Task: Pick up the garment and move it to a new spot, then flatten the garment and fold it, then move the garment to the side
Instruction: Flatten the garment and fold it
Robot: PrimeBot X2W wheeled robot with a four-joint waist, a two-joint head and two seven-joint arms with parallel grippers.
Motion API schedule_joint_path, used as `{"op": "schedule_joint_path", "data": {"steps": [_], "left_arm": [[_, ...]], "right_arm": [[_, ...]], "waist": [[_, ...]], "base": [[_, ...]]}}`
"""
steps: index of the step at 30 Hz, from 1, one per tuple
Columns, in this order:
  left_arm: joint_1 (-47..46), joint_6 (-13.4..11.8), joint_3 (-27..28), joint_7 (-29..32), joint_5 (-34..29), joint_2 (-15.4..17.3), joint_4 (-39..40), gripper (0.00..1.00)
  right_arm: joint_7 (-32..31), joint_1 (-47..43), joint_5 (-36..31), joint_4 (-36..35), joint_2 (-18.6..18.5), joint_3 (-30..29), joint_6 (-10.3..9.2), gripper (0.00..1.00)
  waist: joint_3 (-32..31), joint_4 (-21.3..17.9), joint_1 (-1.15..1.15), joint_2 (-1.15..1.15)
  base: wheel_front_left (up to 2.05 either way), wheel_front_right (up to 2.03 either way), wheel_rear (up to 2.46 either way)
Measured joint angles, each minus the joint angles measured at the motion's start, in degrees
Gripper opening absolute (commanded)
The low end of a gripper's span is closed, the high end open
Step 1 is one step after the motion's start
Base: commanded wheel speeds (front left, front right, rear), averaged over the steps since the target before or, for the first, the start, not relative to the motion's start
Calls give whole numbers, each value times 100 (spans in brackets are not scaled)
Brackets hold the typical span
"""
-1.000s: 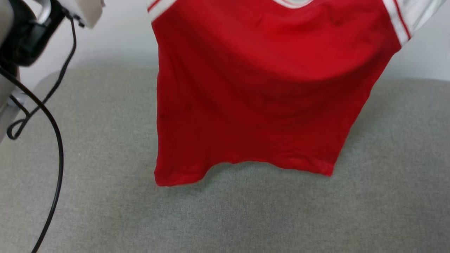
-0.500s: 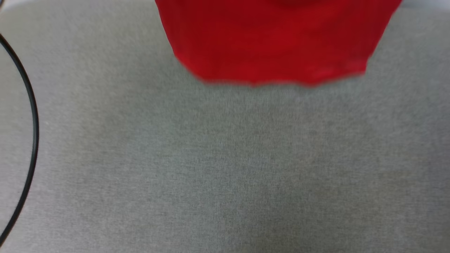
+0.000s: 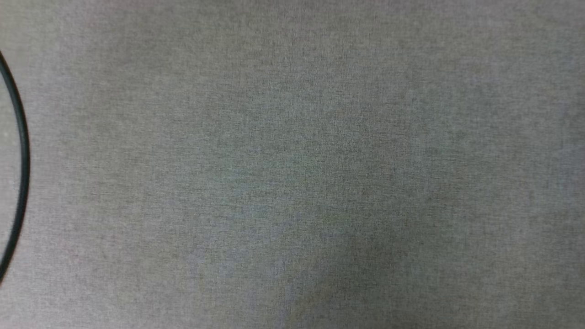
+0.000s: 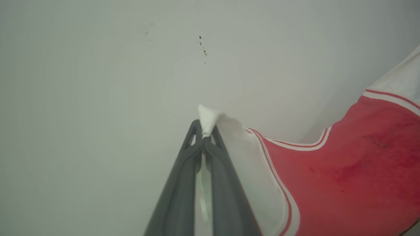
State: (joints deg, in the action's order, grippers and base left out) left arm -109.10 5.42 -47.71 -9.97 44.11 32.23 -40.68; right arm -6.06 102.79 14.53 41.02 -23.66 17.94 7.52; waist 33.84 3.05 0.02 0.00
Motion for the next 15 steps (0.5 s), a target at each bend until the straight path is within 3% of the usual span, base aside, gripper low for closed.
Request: {"op": "schedule_joint_path", "data": {"steps": [6,15], "left_arm": [[420,64,-86,-234,69,-85,-310,0],[1826,114,-135,-479,216,-32,-332,0]], "right_arm": [[369,-121,107,411,111,244,0,0],[938,-1232,627,619,257,784,0,0]], "waist": [[77,3,0,0],[-328,-96,-1,0]], "base": [[0,0,0],[0,0,0]]}}
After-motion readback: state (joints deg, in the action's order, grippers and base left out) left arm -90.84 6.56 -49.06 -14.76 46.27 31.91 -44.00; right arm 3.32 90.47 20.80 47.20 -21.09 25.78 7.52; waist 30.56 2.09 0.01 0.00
